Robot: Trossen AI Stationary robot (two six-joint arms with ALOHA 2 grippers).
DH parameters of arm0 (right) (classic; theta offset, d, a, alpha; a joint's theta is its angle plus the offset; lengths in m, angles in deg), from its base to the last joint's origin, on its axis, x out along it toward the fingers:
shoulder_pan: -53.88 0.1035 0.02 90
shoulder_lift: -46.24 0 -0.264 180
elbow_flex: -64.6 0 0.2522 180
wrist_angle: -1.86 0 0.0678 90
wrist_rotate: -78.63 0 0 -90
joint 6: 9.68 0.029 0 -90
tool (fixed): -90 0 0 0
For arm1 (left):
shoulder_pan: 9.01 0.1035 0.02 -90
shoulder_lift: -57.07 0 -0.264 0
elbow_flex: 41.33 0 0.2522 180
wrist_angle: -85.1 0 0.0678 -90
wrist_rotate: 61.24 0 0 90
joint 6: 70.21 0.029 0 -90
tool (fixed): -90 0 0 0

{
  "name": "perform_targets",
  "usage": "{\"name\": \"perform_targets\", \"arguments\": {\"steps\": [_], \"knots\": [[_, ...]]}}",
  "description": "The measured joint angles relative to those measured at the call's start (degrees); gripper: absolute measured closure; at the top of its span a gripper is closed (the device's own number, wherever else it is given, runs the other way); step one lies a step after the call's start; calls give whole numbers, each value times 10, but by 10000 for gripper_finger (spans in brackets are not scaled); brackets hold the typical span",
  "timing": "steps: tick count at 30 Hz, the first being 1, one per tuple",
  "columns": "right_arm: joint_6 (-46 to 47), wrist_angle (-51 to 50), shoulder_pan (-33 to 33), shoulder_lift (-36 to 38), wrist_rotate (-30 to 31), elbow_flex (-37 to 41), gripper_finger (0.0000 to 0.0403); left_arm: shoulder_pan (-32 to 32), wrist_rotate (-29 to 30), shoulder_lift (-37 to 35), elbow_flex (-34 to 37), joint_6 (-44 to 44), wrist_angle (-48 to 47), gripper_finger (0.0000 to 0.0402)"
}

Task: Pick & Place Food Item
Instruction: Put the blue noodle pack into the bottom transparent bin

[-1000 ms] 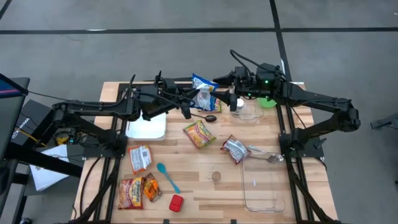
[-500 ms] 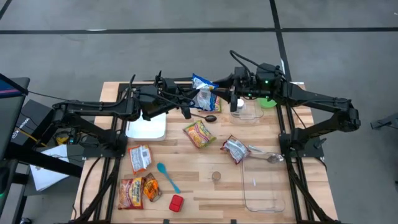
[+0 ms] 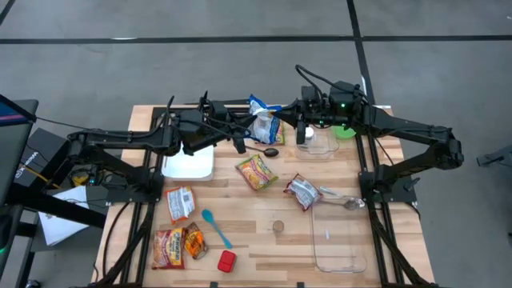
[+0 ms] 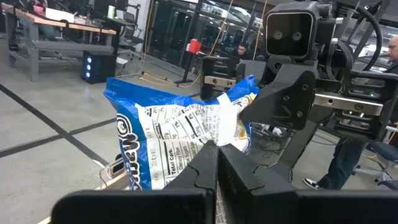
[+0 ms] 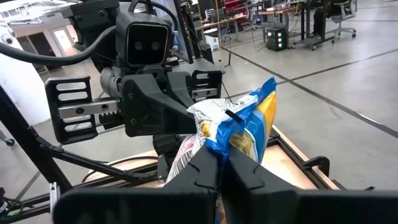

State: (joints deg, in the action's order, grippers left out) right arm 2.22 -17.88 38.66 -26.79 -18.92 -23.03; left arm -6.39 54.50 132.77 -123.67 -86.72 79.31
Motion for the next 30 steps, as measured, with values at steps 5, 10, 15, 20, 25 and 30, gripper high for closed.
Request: {"name": "perform_targets", "arguments": {"steps": [5,10,15,20,25,30], "knots": [[1,0,0,0,0,0,401,0,0,0,0,0,0,401],[1,0,2,0,0,0,402,0,2,0,0,0,0,401],[1,0,2,0,0,0,402,0,2,0,0,-2,0,401],[1,0,2,0,0,0,403,0,-2,0,0,-3,0,369],[1,0,2,0,0,0,403,0,-18,0,0,-3,2,288],[1,7,2,0,0,0,403,0,-21,0,0,-2,1,194]]}}
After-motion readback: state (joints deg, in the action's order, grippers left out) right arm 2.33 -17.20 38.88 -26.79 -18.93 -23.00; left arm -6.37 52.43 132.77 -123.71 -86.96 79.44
